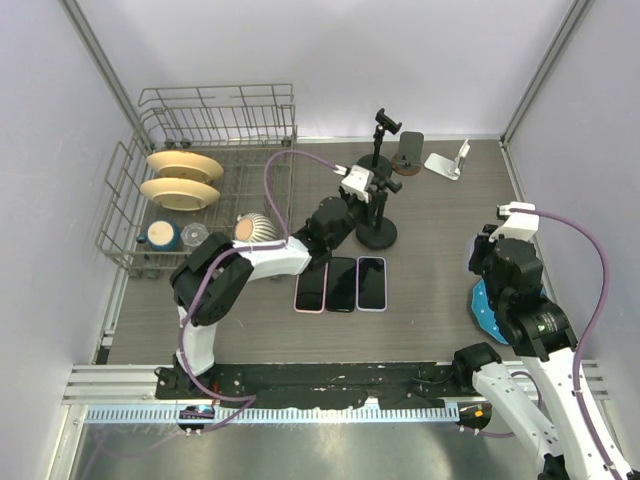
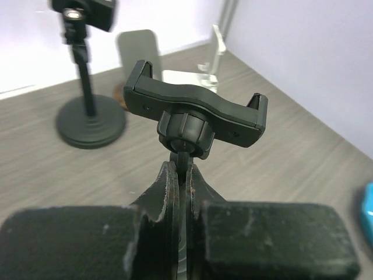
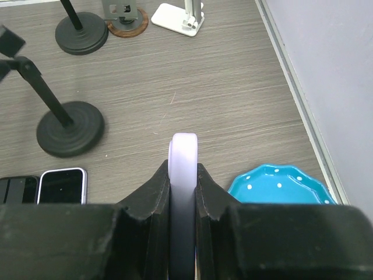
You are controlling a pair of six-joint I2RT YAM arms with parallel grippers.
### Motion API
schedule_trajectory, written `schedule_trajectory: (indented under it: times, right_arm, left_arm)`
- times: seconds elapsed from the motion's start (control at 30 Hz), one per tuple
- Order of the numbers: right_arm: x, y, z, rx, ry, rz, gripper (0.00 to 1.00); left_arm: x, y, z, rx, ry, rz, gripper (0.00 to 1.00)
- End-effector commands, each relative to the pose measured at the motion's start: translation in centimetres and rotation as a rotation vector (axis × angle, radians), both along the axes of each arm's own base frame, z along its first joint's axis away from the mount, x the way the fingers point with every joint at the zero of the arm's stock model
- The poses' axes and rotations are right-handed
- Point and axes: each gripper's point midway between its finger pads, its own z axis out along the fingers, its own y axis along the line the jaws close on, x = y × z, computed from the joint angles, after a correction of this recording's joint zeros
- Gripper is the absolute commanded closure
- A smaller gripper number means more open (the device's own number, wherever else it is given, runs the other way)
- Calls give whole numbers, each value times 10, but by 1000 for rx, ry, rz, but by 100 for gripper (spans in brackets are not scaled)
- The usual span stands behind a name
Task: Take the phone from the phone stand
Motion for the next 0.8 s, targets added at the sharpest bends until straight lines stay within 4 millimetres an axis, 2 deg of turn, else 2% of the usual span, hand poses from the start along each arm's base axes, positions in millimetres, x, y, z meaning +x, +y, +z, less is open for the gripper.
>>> schedule_trajectory:
  times: [0.0,0.03,0.13,0.2,0.23,0.3,0.37,0.4,0.43,0.47,0.5,0.53,0.6,0.77]
  right_arm:
    - [10,7,35,44,-155,24,99]
    - [10,7,35,46,-161,28,99]
    - [11,10,34,49,-169,44,99]
    - [12,12,33,48,-168,47,99]
    - [12,13,33,47,-166,54,99]
    - [12,14,32,43,-162,56,99]
    - [12,14,30,34,-160,60,99]
    - [12,14,31,30,-165,58,99]
    - [12,13,30,24,-165,53,99]
    - [12,15,29,17,-162,62,99]
    - [12,16,29,14,-162,66,99]
    - [12,15,30,9,-162,61,99]
    - [12,16,30,7,-164,64,99]
    - [11,16,31,3,-174,63,99]
  left_arm:
    - [35,19,54,-58,-189,62,100]
    - [48,30,52,-38,-200,92,100]
    - [79,46,39,-2,-206,143,100]
    - [97,45,31,8,-214,142,100]
    - [108,52,29,13,-221,160,100]
    - [124,56,36,6,-263,188,100]
    - [143,63,19,35,-254,217,100]
    - [154,69,28,27,-269,242,100]
    - [161,69,17,44,-260,250,100]
    - [166,71,16,50,-266,259,100]
    - [174,75,24,50,-287,283,100]
    - [179,76,16,59,-277,292,100]
    - [188,83,19,90,-290,318,100]
    - [199,97,21,112,-302,354,100]
